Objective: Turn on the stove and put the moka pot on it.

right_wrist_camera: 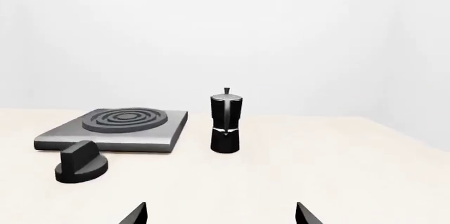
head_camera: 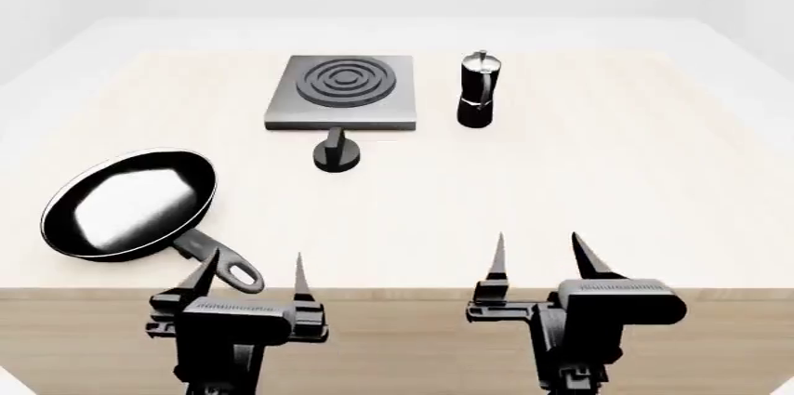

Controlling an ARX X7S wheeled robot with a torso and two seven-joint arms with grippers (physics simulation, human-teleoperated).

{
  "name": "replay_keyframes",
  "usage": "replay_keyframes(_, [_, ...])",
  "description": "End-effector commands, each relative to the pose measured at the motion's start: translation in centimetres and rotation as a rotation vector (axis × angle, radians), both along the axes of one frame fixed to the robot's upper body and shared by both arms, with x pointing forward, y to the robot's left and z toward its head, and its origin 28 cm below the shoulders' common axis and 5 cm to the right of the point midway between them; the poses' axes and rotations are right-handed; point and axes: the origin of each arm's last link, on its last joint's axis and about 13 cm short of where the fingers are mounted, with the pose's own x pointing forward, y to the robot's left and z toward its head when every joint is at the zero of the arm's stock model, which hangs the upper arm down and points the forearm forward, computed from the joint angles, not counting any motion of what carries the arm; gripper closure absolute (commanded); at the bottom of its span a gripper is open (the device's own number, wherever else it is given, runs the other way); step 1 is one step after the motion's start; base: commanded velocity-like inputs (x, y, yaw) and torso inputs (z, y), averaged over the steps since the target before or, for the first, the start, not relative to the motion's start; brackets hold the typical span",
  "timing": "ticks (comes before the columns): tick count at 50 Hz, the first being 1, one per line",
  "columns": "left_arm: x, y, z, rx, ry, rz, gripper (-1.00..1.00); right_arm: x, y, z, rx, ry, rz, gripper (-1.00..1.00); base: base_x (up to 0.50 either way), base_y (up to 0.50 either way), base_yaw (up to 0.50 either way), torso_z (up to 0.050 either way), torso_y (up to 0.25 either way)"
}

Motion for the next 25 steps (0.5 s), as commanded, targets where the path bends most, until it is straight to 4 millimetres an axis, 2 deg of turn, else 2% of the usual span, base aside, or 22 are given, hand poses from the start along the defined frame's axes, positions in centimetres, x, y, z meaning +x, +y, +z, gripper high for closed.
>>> replay_keyframes(1, [-1.0,1.2,6.7,0.110,-0.204,0.062,-1.00,0.8,-0.8,6.8,-0.028,-0.193,-0.020,-1.00,0.00,0.00,0.00,0.000,0.000])
replay_keyframes(4, [-1.6,1.3,8.3,0.125,-0.267,0.041,-1.00,0.8,-1.1,7.3,-0.019,-0.225,-0.027,-1.00,0.00,0.00,0.00,0.000,0.000])
replay_keyframes(9, [-2.4,1.2,9.6,0.147,-0.357,0.047,-1.00,0.6,-1.1,7.7,-0.004,-0.250,-0.025,-1.00,0.00,0.00,0.00,0.000,0.000])
replay_keyframes(18, [-2.4,1.5,9.0,0.111,-0.382,0.065,-1.00,0.7,-0.7,7.5,0.006,-0.256,-0.005,-1.00,0.00,0.00,0.00,0.048,0.000])
replay_keyframes(25, [-2.8,1.4,9.2,0.084,-0.402,0.065,-1.00,0.0,-0.4,7.9,0.021,-0.277,0.010,-1.00,0.00,0.00,0.00,0.050,0.000])
